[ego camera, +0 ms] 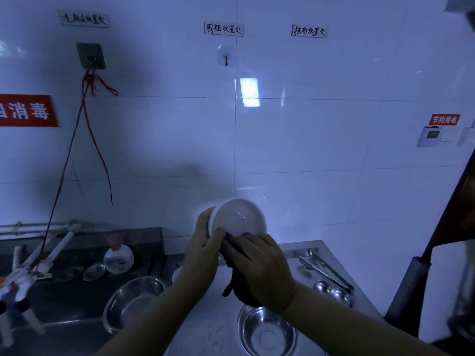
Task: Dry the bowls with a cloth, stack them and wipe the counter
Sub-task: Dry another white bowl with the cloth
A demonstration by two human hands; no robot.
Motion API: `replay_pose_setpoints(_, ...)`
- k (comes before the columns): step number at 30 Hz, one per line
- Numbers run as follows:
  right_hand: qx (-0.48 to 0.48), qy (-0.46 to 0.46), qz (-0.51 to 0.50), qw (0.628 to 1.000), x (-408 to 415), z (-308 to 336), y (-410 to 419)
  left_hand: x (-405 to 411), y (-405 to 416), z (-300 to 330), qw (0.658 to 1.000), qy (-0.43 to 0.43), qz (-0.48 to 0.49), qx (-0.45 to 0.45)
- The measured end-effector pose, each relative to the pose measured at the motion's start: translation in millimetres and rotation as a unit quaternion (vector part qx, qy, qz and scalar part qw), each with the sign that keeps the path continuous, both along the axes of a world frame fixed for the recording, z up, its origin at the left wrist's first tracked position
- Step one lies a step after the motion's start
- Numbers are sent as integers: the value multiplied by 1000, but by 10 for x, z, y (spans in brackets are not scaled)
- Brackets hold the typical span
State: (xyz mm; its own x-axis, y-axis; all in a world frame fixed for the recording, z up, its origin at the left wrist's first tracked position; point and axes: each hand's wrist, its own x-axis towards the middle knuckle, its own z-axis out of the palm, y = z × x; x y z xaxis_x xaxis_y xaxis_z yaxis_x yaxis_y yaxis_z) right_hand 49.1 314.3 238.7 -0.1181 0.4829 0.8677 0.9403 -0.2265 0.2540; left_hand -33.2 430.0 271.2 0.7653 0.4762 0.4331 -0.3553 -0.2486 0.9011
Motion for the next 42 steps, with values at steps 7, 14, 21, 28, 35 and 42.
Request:
replay_pose_setpoints(7, -124, -168, 87, 974, 234, 124, -261, -48, 261, 239, 979, 114, -90, 146)
replay_pose_setpoints(14, -150, -126, 96, 976, 307, 24, -269, -79, 332, 429, 935, 248, -84, 240)
replay_pose_setpoints(21, -172, -65, 35, 982, 328, -35, -380, -407, 223, 378, 688, 16, 68, 723)
replay_pose_setpoints(28, -182, -58, 83, 978, 246, 161, -420, -351, 287, 337, 601, 45, -24, 798)
replay_pose_setpoints(35, 57, 286, 73, 954, 249, 306, -534, -438, 332, 126, 947, 175, -17, 270)
replay_pose_setpoints(42, 72, 399, 111, 907, -69, 385, -138, -251, -41, 123, 972, 84, -141, -168)
